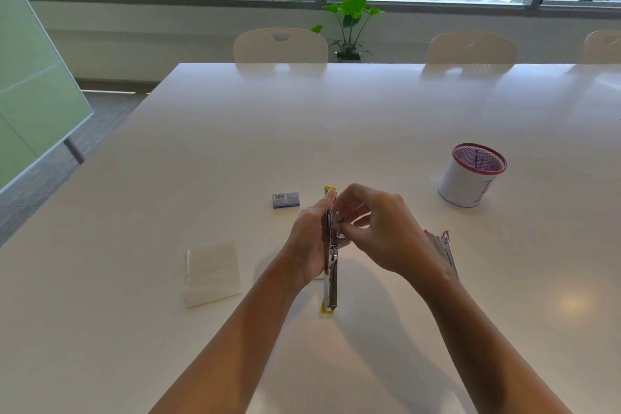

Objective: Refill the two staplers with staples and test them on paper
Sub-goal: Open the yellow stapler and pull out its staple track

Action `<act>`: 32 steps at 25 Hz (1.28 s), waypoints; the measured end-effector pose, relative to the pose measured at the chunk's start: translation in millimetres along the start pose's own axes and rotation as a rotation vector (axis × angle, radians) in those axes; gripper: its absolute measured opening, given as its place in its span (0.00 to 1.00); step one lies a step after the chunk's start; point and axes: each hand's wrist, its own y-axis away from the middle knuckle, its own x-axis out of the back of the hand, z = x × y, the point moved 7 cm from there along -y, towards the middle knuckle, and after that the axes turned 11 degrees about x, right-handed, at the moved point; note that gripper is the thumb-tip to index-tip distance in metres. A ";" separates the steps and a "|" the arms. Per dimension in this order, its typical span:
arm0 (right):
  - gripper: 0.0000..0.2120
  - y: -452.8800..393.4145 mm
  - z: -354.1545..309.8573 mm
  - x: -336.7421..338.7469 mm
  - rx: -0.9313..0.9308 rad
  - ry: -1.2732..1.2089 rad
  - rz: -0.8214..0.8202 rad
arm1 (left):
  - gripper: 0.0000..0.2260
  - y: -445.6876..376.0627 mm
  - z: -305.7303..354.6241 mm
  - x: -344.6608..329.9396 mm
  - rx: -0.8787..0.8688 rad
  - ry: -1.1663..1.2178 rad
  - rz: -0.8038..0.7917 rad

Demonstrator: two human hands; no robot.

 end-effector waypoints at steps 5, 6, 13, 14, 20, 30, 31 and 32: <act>0.09 -0.6 27.9 24.2 -0.110 -0.243 0.140 | 0.18 -13.0 -4.7 -9.0 0.000 0.127 -0.007; 0.08 -1.0 34.7 31.1 -0.141 -0.269 0.165 | 0.18 -15.4 -5.3 -11.7 0.001 0.147 -0.012; 0.03 -0.2 94.3 128.1 -0.261 -0.056 0.412 | 0.20 -26.3 -13.3 -25.8 0.040 0.140 -0.029; 0.03 0.3 103.6 143.7 -0.270 0.033 0.448 | 0.19 -26.8 -13.8 -27.0 0.040 0.139 -0.031; 0.08 0.1 156.7 182.3 -0.324 0.403 0.461 | 0.17 -31.0 -22.2 -33.5 0.041 0.125 -0.013; 0.07 1.2 155.9 168.7 -0.326 0.340 0.531 | 0.19 -34.1 -27.5 -35.1 0.044 0.067 -0.017; 0.06 -0.7 149.0 159.5 -0.317 0.290 0.524 | 0.22 -34.3 -28.4 -35.9 0.056 0.085 -0.022; 0.05 -3.2 141.3 147.3 -0.304 0.234 0.493 | 0.24 -34.4 -29.5 -36.9 0.068 0.105 -0.029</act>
